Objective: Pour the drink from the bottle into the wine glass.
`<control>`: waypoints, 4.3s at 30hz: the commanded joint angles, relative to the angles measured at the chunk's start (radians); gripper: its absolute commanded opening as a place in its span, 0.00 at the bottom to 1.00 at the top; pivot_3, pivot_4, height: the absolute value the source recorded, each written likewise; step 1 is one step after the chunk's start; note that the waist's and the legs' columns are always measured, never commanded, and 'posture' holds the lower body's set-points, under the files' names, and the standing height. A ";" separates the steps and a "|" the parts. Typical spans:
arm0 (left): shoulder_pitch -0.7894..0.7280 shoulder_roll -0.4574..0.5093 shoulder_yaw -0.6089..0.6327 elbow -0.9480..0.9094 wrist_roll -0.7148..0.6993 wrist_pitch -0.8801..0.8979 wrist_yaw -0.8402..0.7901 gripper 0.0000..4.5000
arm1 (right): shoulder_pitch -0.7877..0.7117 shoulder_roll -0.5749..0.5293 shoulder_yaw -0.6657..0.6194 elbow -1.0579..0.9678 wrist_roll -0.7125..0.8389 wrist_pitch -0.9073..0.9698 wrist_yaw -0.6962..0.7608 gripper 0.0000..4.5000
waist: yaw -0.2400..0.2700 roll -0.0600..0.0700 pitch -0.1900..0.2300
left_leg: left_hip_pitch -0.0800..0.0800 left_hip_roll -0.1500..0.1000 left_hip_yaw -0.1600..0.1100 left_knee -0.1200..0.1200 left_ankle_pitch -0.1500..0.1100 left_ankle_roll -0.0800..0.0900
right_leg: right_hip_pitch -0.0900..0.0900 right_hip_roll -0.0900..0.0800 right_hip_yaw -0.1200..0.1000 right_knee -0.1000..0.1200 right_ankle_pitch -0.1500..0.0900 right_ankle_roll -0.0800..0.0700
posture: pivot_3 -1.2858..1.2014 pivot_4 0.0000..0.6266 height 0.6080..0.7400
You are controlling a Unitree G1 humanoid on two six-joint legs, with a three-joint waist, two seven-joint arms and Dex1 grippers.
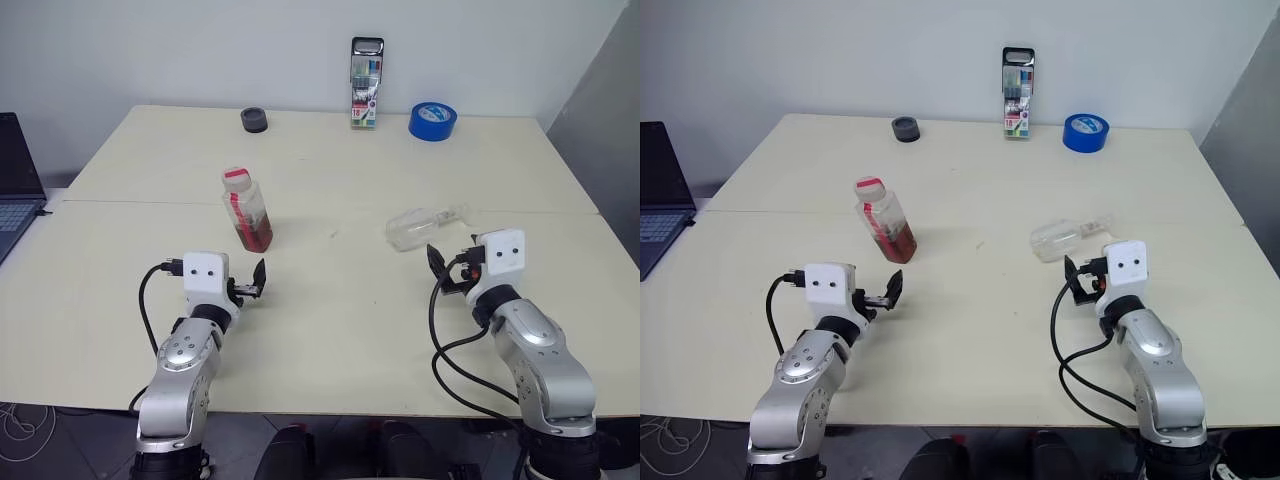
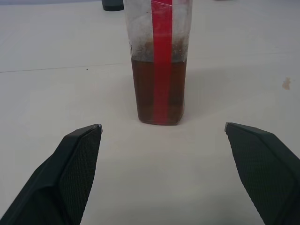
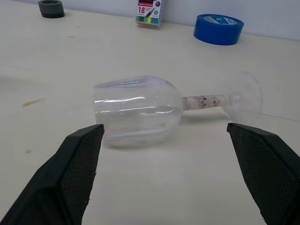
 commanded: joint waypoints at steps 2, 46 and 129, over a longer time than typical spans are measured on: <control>0.001 0.013 0.008 -0.054 0.015 -0.013 0.005 1.00 | -0.006 -0.001 -0.008 -0.040 0.013 -0.015 0.004 1.00 | 0.000 0.000 0.000 | 0.000 0.000 0.000 0.000 0.000 0.000 | 0.000 0.000 0.000 0.000 0.000 0.000 | 0.52 0.24 1.00; -0.175 0.026 0.017 0.001 -0.021 0.017 -0.038 1.00 | -0.342 -0.266 -0.069 0.068 0.536 0.154 0.580 1.00 | 0.000 0.000 0.001 | 0.000 0.000 0.000 0.000 -0.001 0.001 | 0.000 0.000 -0.001 -0.001 0.000 0.000 | 0.52 0.24 1.00; -0.609 0.147 -0.191 0.262 -0.240 -0.027 -0.652 0.40 | -0.571 -0.122 0.100 0.070 0.516 0.203 0.306 1.00 | -0.001 0.001 0.002 | -0.005 0.000 -0.003 0.002 0.002 -0.003 | -0.002 -0.001 -0.003 -0.001 0.000 0.000 | 0.52 0.24 1.00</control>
